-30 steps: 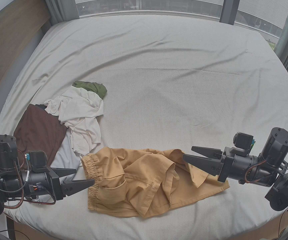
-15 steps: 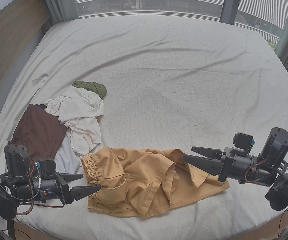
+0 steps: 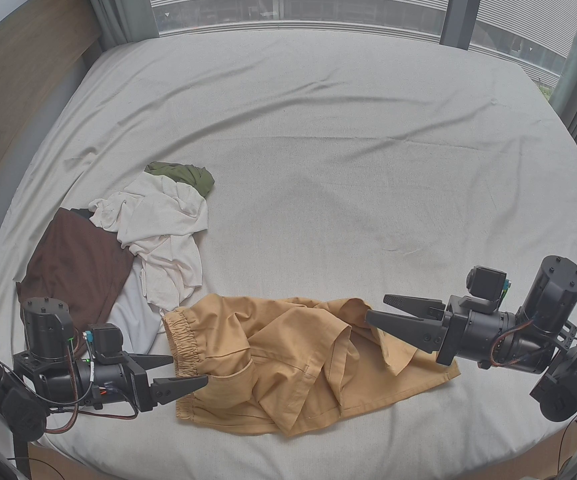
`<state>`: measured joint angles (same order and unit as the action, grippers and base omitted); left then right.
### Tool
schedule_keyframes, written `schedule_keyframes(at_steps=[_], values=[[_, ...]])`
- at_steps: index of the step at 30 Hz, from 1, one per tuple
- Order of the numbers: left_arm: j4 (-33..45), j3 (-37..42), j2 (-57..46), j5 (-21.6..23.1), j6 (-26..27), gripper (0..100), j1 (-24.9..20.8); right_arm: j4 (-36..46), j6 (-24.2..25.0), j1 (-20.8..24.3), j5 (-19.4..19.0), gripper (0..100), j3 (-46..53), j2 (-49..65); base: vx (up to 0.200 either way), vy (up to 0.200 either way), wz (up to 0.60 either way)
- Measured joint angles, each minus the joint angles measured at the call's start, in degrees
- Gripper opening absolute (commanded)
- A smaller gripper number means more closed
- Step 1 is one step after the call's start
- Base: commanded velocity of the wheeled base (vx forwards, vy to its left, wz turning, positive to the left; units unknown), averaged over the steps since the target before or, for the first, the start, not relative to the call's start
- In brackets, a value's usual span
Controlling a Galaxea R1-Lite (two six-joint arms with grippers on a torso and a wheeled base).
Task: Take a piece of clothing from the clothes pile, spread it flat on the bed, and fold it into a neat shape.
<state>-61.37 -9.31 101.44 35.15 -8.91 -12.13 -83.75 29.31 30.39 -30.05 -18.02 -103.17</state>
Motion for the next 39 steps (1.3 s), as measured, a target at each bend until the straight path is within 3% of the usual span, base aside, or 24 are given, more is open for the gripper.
schedule_keyframes(at_steps=[14, 21, 27, 35, 39], values=[[-16.4, 2.3, 10.5, 0.2, -0.9, 100, 0.0, 0.0, 0.0, -0.1, 0.0, 100, -0.1, 0.0, 0.000, 0.000, 0.00], [-26.7, 3.7, 16.4, 1.7, -5.9, 100, 0.0, 0.0, 0.0, -0.1, 0.0, 100, -0.1, 0.0, 0.000, 0.000, 0.00], [-27.6, 4.4, 18.9, 4.5, -9.2, 100, -0.6, 0.0, 0.0, 0.0, 0.0, 100, -0.1, 0.0, 0.000, 0.000, 0.00], [-27.6, 4.3, 19.0, 5.4, -10.2, 100, -1.7, 0.0, 0.0, 0.0, 0.0, 100, 0.0, 0.0, 0.000, 0.000, 0.00], [-27.6, 4.5, 17.3, 5.8, -13.2, 100, -2.9, 0.0, 0.0, 0.1, 0.0, 100, 0.1, 0.0, 0.000, 0.000, 0.00]])
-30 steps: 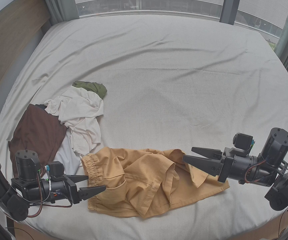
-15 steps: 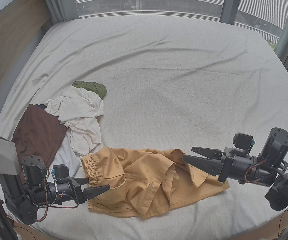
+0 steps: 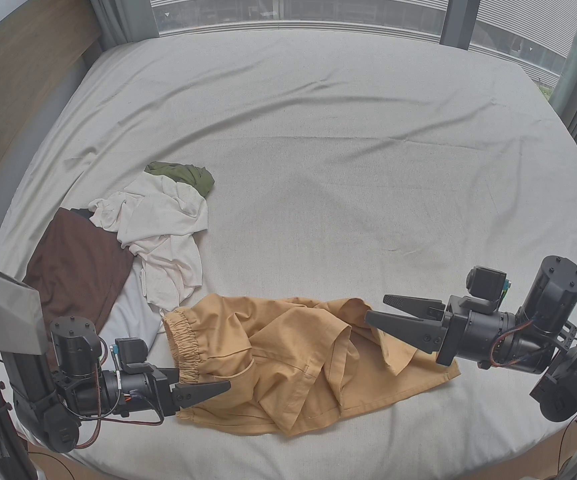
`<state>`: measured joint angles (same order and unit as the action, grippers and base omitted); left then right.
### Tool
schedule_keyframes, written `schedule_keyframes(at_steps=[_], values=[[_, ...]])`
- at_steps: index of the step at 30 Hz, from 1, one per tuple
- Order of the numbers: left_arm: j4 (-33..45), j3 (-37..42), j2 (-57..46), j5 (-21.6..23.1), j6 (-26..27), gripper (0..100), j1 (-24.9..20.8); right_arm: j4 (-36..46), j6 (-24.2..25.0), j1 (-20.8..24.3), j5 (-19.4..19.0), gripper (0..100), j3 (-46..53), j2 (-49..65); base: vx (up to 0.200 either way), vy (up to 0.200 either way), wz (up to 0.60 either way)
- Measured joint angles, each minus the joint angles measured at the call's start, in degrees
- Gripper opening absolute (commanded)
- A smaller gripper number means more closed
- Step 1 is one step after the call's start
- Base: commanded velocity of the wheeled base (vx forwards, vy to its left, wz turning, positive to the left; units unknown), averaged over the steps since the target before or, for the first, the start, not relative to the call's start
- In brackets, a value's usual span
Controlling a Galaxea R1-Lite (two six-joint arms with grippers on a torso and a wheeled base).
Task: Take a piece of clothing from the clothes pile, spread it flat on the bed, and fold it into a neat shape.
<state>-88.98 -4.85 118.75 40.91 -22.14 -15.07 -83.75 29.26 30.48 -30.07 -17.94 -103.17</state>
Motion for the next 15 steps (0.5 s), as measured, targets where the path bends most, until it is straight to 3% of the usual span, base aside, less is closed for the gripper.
schedule_keyframes(at_steps=[5, 15], values=[[0.0, 0.2, -2.7, 0.6, -3.8, 100, -1.6, 0.0, 0.0, 0.0, 0.0, 100, 0.2, 0.0, 0.000, 0.000, 0.00], [0.0, 0.0, -4.2, 0.7, -4.0, 100, -3.4, 0.0, -0.1, -0.1, 0.0, 100, 0.3, 0.0, 0.000, 0.000, 0.00]])
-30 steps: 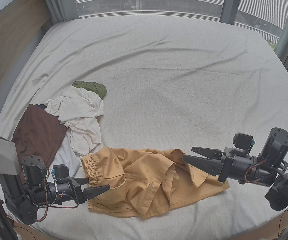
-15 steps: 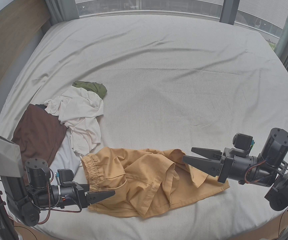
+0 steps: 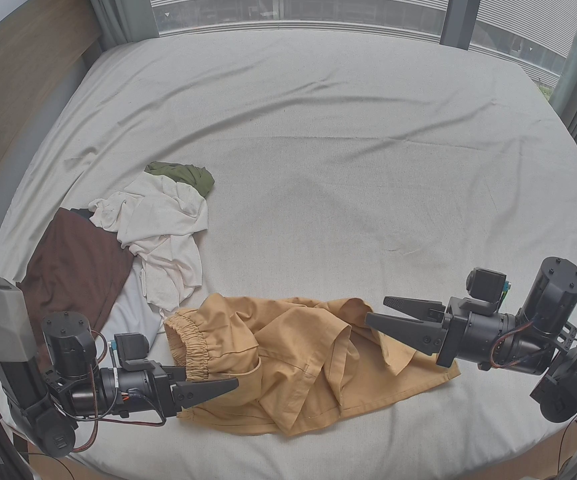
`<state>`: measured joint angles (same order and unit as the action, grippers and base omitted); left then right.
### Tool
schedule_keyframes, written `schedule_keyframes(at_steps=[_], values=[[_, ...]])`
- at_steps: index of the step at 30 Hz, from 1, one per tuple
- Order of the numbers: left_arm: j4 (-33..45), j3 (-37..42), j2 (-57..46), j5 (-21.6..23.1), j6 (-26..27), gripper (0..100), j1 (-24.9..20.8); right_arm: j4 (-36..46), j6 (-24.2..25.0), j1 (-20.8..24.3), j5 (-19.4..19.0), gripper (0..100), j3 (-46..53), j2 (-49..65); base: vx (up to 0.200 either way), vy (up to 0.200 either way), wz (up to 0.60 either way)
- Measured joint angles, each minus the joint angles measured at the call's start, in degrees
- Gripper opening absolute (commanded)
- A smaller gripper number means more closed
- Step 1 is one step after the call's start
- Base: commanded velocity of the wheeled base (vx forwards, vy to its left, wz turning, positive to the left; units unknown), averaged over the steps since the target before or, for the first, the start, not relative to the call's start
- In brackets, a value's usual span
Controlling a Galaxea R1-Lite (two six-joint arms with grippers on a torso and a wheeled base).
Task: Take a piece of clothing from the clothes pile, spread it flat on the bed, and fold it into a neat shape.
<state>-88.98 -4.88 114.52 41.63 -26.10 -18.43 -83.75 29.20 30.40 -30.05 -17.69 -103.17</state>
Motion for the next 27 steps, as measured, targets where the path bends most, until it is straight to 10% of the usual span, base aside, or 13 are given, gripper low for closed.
schedule_keyframes(at_steps=[18, 19, 27], values=[[0.0, -2.7, 3.1, -0.5, 0.3, 100, -1.2, 0.0, 0.0, -0.1, 0.0, 100, 0.0, 0.0, 0.000, 0.000, 0.00], [0.0, -2.8, 3.2, -0.5, 0.3, 0, -1.2, 0.0, 0.0, -0.1, 0.0, 100, 0.0, 0.0, 0.000, 0.000, 0.00], [0.0, -3.1, 3.8, -0.5, 0.3, 0, -1.1, 0.0, 0.0, -0.1, -0.1, 100, 0.0, 0.0, 0.000, 0.000, 0.00]])
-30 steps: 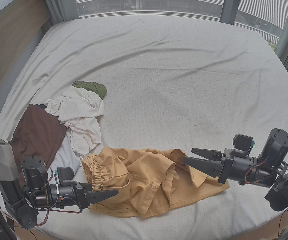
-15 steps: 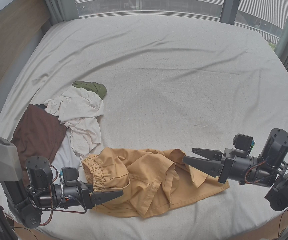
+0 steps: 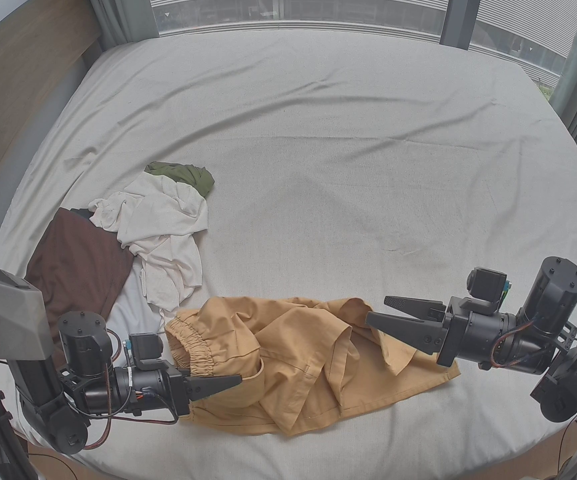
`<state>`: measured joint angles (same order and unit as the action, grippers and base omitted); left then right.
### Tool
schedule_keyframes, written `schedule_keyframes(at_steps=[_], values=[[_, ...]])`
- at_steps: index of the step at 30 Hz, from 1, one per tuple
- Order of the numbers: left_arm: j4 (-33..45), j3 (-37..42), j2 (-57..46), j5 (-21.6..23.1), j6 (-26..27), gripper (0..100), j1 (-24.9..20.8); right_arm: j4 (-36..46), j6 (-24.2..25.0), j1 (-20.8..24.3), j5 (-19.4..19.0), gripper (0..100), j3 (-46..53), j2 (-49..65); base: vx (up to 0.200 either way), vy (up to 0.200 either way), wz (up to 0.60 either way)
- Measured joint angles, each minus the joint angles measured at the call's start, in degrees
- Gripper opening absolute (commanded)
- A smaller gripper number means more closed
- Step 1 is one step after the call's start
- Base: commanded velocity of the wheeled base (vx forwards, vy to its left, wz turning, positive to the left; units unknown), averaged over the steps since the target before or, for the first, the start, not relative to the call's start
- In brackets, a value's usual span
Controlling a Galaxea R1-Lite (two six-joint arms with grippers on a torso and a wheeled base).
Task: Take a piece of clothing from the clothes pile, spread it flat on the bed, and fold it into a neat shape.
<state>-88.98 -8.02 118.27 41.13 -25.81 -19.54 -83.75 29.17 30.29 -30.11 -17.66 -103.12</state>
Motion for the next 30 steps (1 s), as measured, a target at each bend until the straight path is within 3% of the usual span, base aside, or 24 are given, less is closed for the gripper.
schedule_keyframes(at_steps=[30], values=[[0.0, -2.8, -6.6, 0.0, 0.0, 0, 1.1, 0.0, -0.1, 2.1, 0.4, 100, 1.4, -4.3, 0.000, 0.000, 0.00]])
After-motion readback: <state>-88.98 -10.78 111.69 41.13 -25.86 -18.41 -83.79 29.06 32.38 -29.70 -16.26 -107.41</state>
